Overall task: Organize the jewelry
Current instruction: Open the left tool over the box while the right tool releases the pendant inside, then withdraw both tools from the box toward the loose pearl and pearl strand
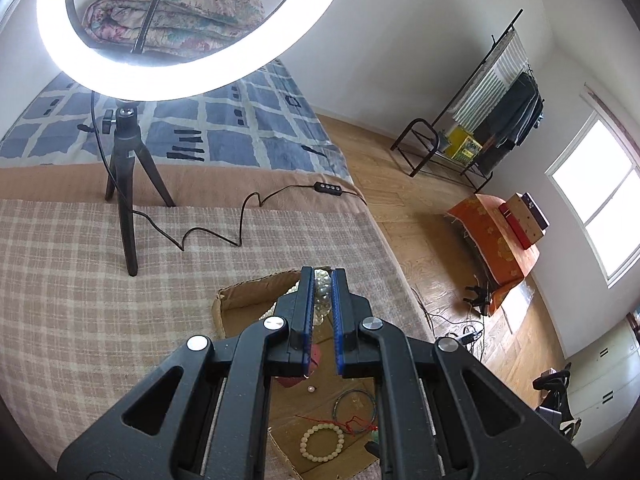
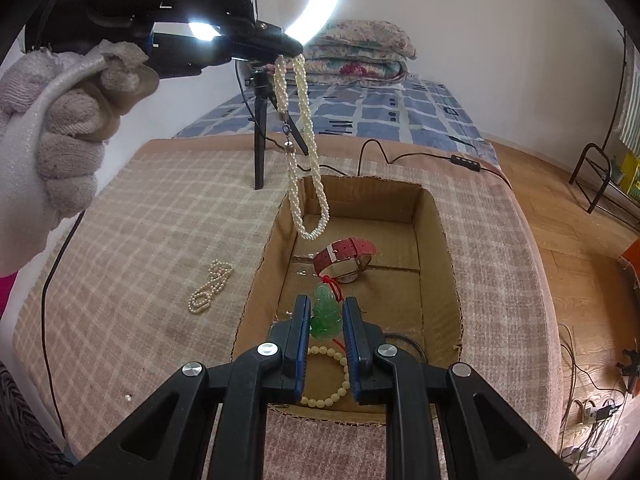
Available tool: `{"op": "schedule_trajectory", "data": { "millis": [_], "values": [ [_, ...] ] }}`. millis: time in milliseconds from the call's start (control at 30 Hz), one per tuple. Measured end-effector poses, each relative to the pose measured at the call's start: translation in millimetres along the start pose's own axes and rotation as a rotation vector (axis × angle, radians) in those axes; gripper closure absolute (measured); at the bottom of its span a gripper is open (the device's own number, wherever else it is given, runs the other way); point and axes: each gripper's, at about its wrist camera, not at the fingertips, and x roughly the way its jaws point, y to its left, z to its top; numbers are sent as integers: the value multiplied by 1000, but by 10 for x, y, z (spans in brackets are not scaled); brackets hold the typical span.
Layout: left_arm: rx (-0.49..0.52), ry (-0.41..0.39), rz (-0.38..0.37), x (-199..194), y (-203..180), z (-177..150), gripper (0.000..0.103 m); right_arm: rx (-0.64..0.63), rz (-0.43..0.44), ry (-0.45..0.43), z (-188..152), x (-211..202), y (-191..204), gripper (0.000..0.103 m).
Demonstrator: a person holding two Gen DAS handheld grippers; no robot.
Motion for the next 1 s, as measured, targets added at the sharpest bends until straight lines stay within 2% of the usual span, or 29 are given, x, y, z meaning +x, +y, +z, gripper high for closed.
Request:
{"op": "schedule_trajectory", "data": {
  "millis": [133,333,400,433,467,500,567,633,700,1000],
  "values": [
    [0,20,19,112,47,-32,97,-2,-7,12,-13,32,-2,88],
    [14,32,9,140,19,-52,97,-18,-4,19,-23,43,17,87],
    [15,41,3,124,0,-46,93,-19,-11,9,-22,24,33,69],
    [13,54,3,125,-3,-39,85,-18,-9,7,-23,16,39,64],
    [8,57,8,118,-3,-32,63,-16,-15,2,-19,3,43,52],
    [4,42,10,82,-1,-36,57,-16,-28,-8,-17,-11,48,39],
    [12,19,21,15,-8,-39,57,-20,-40,-27,-2,-44,59,31],
    [13,19,24,-24,2,-44,57,-17,-48,-34,13,-70,60,27],
    [12,18,27,-67,19,-55,57,-11,-53,-45,16,-97,61,18],
    [30,-20,72,-402,115,-112,57,-45,-68,-68,59,-234,192,17]
  ]
}}
